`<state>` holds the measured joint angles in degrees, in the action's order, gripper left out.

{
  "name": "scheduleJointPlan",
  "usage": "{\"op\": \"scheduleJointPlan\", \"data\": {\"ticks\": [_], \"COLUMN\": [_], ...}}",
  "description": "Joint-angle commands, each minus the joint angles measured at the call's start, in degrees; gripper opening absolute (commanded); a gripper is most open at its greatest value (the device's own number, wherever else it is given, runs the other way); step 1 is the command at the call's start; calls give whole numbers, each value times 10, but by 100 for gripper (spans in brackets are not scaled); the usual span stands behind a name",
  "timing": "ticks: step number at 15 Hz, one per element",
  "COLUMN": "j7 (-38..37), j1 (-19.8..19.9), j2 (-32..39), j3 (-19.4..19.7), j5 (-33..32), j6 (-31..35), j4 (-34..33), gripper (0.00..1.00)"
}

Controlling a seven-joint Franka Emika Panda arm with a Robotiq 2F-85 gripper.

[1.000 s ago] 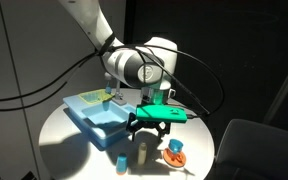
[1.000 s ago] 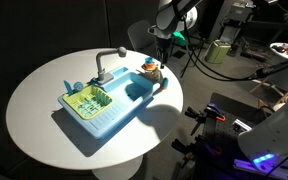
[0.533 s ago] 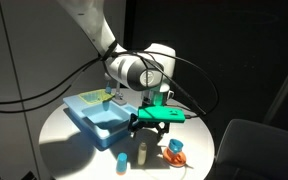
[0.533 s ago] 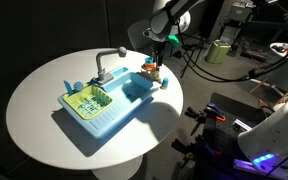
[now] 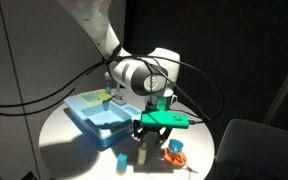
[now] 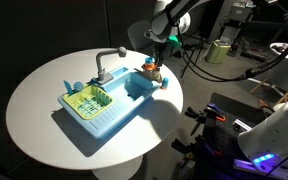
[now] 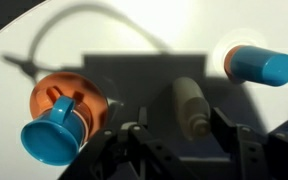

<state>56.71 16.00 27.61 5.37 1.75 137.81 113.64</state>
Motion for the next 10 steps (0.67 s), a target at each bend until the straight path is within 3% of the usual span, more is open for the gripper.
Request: {"op": "scheduleJointPlan", "data": {"ticks": [1, 5, 10], "j7": [2, 1, -3], "j1": [18, 23, 18], "j2": [-7, -13, -19], "j3": [-6, -7, -10], "j5": [-3, -1, -3], "j6": [-7, -11, -10], "j4": [3, 6, 11], "gripper": [37, 5, 0]}}
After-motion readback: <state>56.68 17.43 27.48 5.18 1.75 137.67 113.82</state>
